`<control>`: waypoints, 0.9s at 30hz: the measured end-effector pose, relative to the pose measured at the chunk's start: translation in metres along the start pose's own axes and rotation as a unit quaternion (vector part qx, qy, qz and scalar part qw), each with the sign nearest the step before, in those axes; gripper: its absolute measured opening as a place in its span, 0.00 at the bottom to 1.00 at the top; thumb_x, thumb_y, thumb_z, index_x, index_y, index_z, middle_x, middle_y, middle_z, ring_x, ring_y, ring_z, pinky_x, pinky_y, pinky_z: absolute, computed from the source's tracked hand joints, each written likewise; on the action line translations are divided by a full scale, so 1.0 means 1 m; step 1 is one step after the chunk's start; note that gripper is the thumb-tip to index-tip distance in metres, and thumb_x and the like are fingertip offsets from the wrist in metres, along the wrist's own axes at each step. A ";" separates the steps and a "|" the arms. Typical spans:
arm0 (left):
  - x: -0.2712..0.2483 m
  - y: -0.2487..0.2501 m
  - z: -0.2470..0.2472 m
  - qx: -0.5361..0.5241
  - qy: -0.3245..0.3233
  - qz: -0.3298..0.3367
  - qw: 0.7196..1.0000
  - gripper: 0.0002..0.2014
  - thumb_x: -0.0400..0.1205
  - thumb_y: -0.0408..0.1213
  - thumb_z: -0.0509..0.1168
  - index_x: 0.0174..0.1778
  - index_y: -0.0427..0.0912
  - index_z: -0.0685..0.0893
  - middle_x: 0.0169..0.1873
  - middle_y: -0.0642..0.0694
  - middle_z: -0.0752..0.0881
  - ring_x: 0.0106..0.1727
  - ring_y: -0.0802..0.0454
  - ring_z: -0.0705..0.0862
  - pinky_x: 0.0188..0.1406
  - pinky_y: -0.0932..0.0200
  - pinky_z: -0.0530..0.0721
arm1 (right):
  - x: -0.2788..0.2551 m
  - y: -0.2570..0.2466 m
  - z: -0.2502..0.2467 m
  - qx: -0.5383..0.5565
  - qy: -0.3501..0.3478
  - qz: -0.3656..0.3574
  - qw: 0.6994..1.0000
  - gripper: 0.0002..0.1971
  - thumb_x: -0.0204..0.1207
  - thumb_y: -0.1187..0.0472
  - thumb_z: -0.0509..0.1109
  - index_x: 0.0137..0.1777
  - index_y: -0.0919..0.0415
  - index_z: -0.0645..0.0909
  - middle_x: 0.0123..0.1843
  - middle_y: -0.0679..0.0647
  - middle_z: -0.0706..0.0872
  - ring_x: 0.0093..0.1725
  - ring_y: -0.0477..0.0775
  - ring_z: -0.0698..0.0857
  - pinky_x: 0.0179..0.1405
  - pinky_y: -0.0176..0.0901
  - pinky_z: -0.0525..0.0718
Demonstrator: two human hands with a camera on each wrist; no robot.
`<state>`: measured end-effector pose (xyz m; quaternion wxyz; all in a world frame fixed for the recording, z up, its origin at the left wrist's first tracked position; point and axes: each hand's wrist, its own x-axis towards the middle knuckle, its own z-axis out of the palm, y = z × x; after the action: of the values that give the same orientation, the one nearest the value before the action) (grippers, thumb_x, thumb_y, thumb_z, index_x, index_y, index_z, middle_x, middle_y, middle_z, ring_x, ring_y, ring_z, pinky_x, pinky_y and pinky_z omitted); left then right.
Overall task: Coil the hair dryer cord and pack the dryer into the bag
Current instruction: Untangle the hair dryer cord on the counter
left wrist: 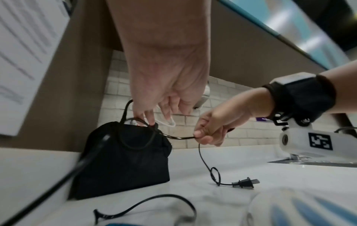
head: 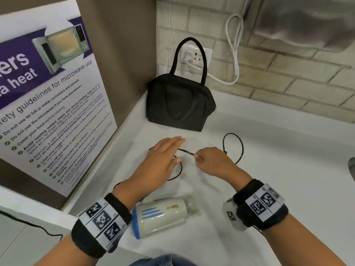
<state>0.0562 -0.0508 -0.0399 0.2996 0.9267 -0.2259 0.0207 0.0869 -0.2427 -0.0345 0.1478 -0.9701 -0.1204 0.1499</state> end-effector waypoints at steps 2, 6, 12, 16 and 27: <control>0.008 0.008 0.005 -0.001 0.009 0.040 0.999 0.22 0.86 0.36 0.57 0.78 0.47 0.67 0.76 0.52 0.70 0.80 0.52 0.59 0.77 0.64 0.53 | -0.008 -0.012 -0.005 0.029 -0.012 -0.015 0.999 0.20 0.84 0.56 0.53 0.34 0.60 0.78 0.43 0.57 0.85 0.44 0.58 0.81 0.45 0.48 0.78; 0.013 0.004 0.011 -0.016 -0.054 0.045 0.997 0.16 0.78 0.34 0.58 0.58 0.36 0.86 0.51 0.38 0.88 0.60 0.41 0.83 0.69 0.65 0.68 | -0.018 -0.027 -0.015 0.100 -0.025 -0.059 0.993 0.17 0.84 0.58 0.55 0.36 0.58 0.80 0.38 0.51 0.84 0.38 0.47 0.79 0.39 0.39 0.74; 0.010 0.011 -0.013 -0.013 -0.055 -0.027 0.998 0.13 0.73 0.27 0.59 0.48 0.34 0.86 0.38 0.44 0.78 0.48 0.54 0.71 0.40 0.81 0.65 | -0.018 -0.025 -0.012 0.138 -0.001 -0.106 0.985 0.19 0.81 0.61 0.60 0.26 0.49 0.73 0.22 0.42 0.76 0.26 0.38 0.75 0.31 0.29 0.67; -0.005 0.017 -0.023 -0.084 0.038 -0.036 0.995 0.14 0.67 0.27 0.56 0.37 0.30 0.88 0.31 0.44 0.80 0.38 0.54 0.74 0.41 0.83 0.68 | -0.012 -0.017 -0.009 0.127 0.030 -0.098 0.987 0.20 0.78 0.68 0.58 0.25 0.50 0.69 0.20 0.43 0.73 0.24 0.36 0.74 0.26 0.26 0.67; -0.020 0.003 -0.040 -0.121 0.132 -0.027 0.983 0.22 0.70 0.11 0.58 0.32 0.44 0.84 0.27 0.60 0.77 0.38 0.70 0.77 0.43 0.81 0.71 | 0.008 0.006 0.001 0.185 0.060 -0.074 0.978 0.20 0.76 0.72 0.58 0.26 0.52 0.67 0.26 0.46 0.71 0.27 0.44 0.70 0.30 0.29 0.71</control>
<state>0.0408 -0.0220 -0.0086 0.4375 0.8783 -0.1603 0.1067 0.0952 -0.2454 -0.0395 0.3420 -0.9217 -0.1534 0.0996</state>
